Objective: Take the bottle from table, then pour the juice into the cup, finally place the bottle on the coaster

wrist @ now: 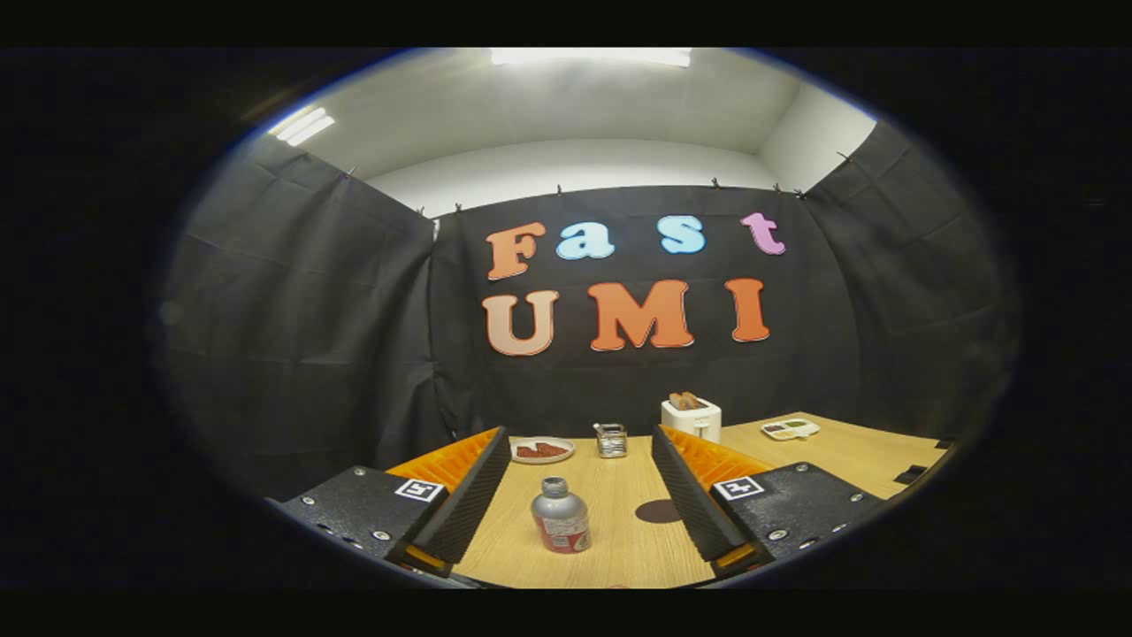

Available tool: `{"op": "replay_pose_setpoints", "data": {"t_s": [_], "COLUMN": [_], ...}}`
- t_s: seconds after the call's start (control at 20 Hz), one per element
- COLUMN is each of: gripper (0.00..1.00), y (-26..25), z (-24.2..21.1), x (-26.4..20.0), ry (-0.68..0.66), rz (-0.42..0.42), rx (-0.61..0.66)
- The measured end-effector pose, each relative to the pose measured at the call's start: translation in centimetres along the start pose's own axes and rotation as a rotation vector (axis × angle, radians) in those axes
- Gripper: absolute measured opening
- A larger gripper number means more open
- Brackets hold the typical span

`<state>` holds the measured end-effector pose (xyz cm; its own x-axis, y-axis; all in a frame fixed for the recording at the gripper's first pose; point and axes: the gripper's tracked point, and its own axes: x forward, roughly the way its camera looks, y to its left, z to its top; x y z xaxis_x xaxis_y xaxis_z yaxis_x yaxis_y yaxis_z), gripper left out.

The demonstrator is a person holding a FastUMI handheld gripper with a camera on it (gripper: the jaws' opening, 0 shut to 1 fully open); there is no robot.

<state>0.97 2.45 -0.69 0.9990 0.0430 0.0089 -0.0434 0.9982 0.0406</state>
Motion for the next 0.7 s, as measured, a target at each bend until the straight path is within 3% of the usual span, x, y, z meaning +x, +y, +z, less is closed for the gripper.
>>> {"op": "replay_pose_setpoints", "data": {"t_s": [0.7], "gripper": [0.95], "y": [2.1], "z": [-5.2], "x": [1.0], "ry": [0.049], "rz": [0.033], "rx": [0.019]}}
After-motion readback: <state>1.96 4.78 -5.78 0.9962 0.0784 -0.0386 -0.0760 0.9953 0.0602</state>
